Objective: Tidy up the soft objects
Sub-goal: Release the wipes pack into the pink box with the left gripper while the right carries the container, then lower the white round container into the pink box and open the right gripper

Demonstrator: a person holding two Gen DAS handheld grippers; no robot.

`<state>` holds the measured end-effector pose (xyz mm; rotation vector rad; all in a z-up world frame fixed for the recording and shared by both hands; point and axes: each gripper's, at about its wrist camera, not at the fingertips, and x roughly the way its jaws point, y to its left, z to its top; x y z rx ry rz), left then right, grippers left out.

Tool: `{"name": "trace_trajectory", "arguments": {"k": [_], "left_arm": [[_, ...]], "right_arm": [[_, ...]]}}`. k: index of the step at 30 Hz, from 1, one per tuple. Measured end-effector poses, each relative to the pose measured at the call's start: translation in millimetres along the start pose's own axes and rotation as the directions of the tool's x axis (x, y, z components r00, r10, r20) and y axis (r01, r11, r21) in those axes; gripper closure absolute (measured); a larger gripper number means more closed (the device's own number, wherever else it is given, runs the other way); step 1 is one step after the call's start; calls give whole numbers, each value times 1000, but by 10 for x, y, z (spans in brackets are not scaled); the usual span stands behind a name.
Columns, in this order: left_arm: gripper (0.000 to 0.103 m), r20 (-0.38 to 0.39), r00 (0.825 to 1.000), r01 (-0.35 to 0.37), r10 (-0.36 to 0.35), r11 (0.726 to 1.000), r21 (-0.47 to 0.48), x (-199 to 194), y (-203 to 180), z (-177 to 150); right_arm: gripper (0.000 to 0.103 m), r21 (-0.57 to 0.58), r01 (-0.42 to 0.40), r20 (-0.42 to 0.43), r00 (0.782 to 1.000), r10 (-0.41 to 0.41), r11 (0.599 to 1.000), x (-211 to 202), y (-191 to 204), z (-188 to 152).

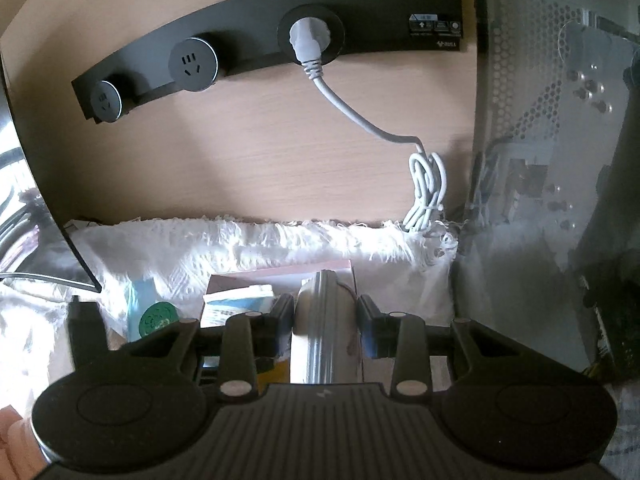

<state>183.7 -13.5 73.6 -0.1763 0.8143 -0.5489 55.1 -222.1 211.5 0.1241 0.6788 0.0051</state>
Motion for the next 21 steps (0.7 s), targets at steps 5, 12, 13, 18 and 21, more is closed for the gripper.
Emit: {"name": "trace_trajectory", "arguments": {"k": [5,12,13,18,21], "left_arm": [[42,88,995,38,-38,999,0,-328,76,36],[42,143,990,15,-6,998,-62,-541,201,48],[42,155,988,17,-4,997,-79,-600,232,29],[42,206,978,8,21,990,-142,-923,364,-69],[42,210,977,-4,40,986,-166,-1106,449,-146]], "right_arm": [[69,-7,-3,31,1000,3,1000,46,66,65],[69,57,-61,72,996,57,996,93,124,161],[69,59,-74,73,995,70,996,104,149,171],[69,51,-157,44,987,154,986,303,323,146],[69,120,-222,-2,975,224,968,581,360,36]]}}
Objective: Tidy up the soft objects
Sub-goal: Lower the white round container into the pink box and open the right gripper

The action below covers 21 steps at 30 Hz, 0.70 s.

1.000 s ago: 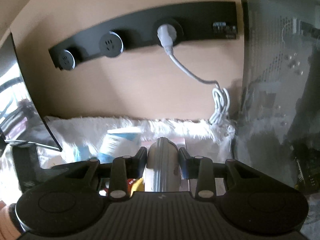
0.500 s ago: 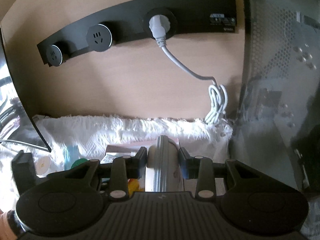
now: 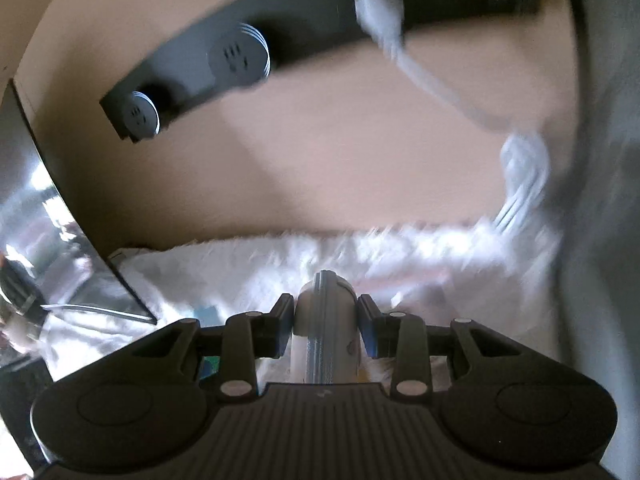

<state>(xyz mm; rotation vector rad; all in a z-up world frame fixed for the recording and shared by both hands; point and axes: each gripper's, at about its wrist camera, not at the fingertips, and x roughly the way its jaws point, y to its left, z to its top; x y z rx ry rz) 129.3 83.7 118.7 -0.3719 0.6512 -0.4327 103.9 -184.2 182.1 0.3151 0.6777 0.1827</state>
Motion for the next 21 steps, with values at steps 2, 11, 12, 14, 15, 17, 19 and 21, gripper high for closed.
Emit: {"name": "trace_trajectory", "arguments": {"k": [2,11,12,14,15,17,19,21], "left_arm": [[42,-9,1000,-9,9,1000,-23,-114,78,-43],[47,-104,994,13,-20,998,-67,-267,148,-309],[50,-108,994,24,-30,998,-59,-235,112,-305],[59,-118,992,37,-41,999,-35,-139,28,-292],[66,-122,992,38,-41,999,-22,-80,-18,-285],[77,-130,991,37,-38,999,-9,51,-95,-266],[80,-140,989,43,-45,999,-13,190,-144,-254],[80,-142,989,45,-46,999,-10,305,-168,-258]], "right_arm": [[68,46,-50,-37,998,51,998,220,-96,-85],[62,-10,117,-20,993,-117,993,488,-312,-213],[62,6,106,-19,994,-106,994,423,-345,-188],[65,12,115,1,993,-115,993,246,-324,-164],[66,6,118,15,993,-118,993,137,-291,-154],[66,-7,121,38,992,-121,993,-66,-203,-127],[66,-35,165,61,985,-163,986,-236,-113,-110],[66,-45,239,71,969,-235,970,-330,-66,-92]]}}
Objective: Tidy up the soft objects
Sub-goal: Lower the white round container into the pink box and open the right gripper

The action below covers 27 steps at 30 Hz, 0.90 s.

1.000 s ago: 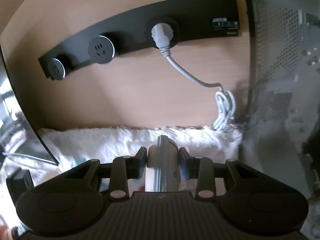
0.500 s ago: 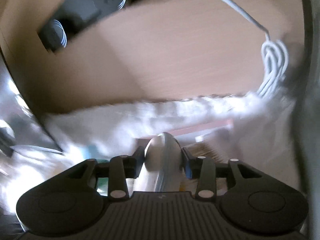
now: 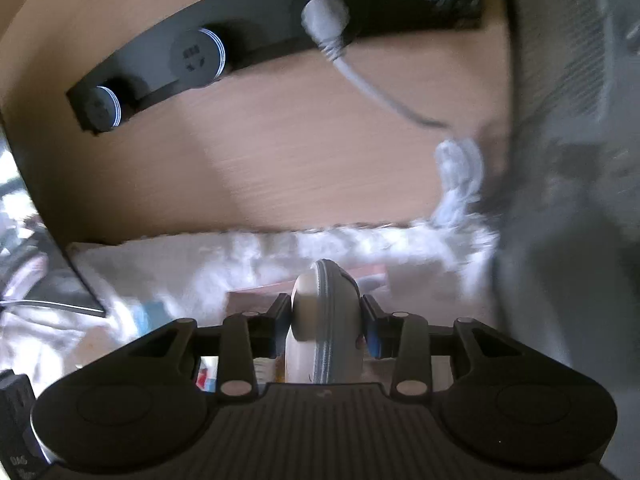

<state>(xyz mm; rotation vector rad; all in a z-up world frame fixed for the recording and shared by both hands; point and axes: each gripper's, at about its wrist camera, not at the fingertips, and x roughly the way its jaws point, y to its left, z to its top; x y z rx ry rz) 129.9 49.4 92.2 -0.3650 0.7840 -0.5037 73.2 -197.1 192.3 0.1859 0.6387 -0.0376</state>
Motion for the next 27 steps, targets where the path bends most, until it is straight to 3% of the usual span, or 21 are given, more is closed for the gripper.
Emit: {"name": "trace_trajectory", "arguments": {"k": [4,8,12,18,20,23,24,25,27], "left_arm": [[80,10,1000,-16,16,1000,23,162,-35,32],[79,30,999,-19,19,1000,7,61,-5,45],[79,57,997,-47,47,999,-9,-229,87,-52],[79,60,992,-104,110,990,-100,-719,432,-307],[79,46,989,-132,138,984,-121,-834,544,-397],[79,38,983,-173,181,972,-156,-957,715,-497],[79,44,981,-182,192,969,-169,-991,772,-527],[79,47,979,-189,201,965,-181,-1017,824,-546],[79,37,974,-211,223,956,-203,-1035,916,-573]], "right_arm": [[66,10,122,-26,992,-122,992,74,-33,-54],[66,5,114,-47,992,-113,993,358,-29,-204],[65,-169,203,26,979,-202,964,555,293,-493],[64,-348,231,140,971,-193,908,536,767,-917],[61,-356,220,153,972,-176,908,531,808,-941],[55,-327,128,119,989,-94,936,493,772,-931],[51,-314,90,97,993,-63,945,478,772,-940],[39,-306,67,86,995,-42,950,449,765,-960],[35,-298,38,78,997,-16,954,387,771,-1011]]}}
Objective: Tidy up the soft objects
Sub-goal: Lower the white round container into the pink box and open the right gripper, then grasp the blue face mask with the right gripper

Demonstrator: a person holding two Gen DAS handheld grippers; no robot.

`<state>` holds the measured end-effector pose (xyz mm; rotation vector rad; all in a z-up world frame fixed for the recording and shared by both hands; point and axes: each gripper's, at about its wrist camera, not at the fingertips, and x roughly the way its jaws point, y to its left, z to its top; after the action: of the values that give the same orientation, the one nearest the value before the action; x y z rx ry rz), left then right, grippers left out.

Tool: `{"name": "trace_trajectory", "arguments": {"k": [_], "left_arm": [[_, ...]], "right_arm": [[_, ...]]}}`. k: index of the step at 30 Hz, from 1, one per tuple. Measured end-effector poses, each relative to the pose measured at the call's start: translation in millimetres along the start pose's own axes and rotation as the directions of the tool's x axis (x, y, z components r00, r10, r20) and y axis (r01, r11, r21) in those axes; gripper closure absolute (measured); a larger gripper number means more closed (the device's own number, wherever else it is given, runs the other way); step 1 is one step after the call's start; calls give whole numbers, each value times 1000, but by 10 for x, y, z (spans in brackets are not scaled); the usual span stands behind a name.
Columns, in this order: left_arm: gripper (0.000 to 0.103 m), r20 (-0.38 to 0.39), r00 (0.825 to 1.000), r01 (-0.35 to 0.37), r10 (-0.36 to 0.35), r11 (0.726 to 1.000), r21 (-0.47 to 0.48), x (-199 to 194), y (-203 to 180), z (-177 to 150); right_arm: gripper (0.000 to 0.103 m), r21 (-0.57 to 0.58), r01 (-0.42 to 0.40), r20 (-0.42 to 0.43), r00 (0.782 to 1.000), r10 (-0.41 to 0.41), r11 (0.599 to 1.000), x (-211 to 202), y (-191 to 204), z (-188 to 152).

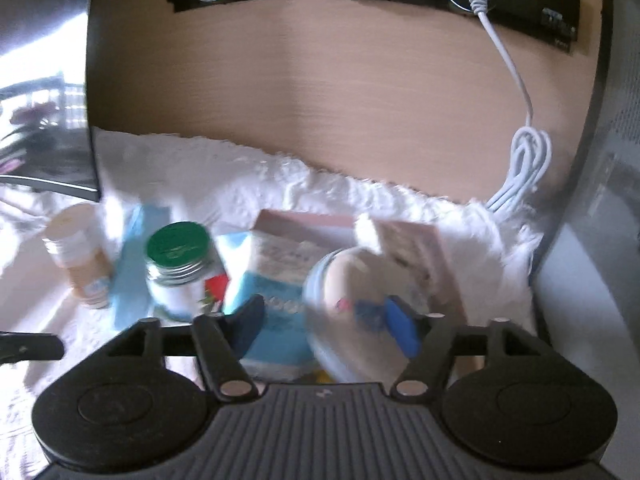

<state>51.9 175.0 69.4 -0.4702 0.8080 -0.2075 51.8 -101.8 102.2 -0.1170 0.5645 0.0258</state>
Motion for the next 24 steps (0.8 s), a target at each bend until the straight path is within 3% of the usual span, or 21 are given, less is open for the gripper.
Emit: {"name": "trace_trajectory", "arguments": {"k": [5,12,19,24], "left_arm": [[79,-3,1000,-13,13,1000,-19,-39,77,21],[79,-12,1000,-22,22,1000,20,-32,-2,-1],[78,11,997,-79,78,997,19,-45,41,-4],[78,38,992,-123,124,992,-14,-162,132,6]], "right_arm": [[35,65,-68,-17,997,70,996,-23,-62,-40],[44,138,-15,-94,995,29,990,264,-221,-112],[40,39,56,-36,998,-55,998,-93,-163,-214],[39,-17,39,88,995,-38,999,-375,53,-63]]}}
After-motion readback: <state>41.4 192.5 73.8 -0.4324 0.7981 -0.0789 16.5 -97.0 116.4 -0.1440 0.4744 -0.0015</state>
